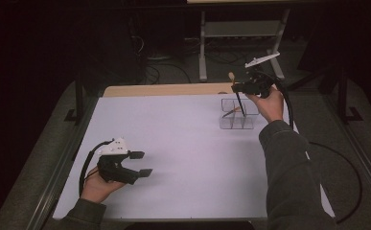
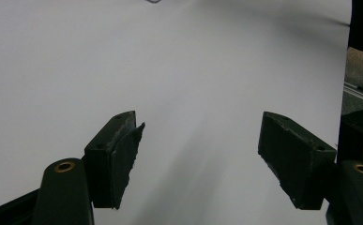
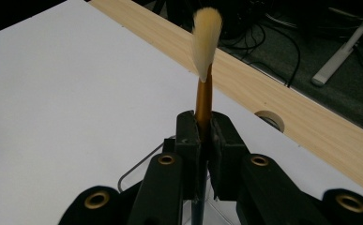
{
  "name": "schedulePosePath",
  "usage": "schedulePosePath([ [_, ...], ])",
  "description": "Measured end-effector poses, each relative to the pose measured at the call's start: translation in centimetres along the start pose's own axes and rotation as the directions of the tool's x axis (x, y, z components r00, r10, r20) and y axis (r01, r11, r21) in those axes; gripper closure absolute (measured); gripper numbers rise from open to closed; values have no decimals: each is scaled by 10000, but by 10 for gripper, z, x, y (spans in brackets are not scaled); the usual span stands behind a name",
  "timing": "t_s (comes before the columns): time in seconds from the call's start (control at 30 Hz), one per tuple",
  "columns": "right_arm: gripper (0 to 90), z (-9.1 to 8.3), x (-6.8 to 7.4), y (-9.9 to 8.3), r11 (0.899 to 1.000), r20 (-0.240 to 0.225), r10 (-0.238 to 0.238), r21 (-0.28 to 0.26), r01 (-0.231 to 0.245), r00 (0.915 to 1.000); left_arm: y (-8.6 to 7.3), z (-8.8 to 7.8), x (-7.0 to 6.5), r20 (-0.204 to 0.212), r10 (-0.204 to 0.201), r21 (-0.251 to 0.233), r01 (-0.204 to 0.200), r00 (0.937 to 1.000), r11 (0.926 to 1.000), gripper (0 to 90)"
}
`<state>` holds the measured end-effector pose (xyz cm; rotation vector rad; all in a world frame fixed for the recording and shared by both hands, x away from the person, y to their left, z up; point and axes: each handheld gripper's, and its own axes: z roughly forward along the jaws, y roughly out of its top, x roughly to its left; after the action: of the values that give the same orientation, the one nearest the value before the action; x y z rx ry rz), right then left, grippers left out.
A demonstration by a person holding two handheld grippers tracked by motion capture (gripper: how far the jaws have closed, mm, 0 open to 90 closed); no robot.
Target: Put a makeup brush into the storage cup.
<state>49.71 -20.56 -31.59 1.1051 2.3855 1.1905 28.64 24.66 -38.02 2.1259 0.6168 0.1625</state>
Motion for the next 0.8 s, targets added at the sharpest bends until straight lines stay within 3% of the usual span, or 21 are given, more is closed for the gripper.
schedulePosePath([
  [0.8,825,3,-2,-13,9997,-22,191,165,-191,9998,0,0,0,-16,-4,3,4,10000,10000,283],
])
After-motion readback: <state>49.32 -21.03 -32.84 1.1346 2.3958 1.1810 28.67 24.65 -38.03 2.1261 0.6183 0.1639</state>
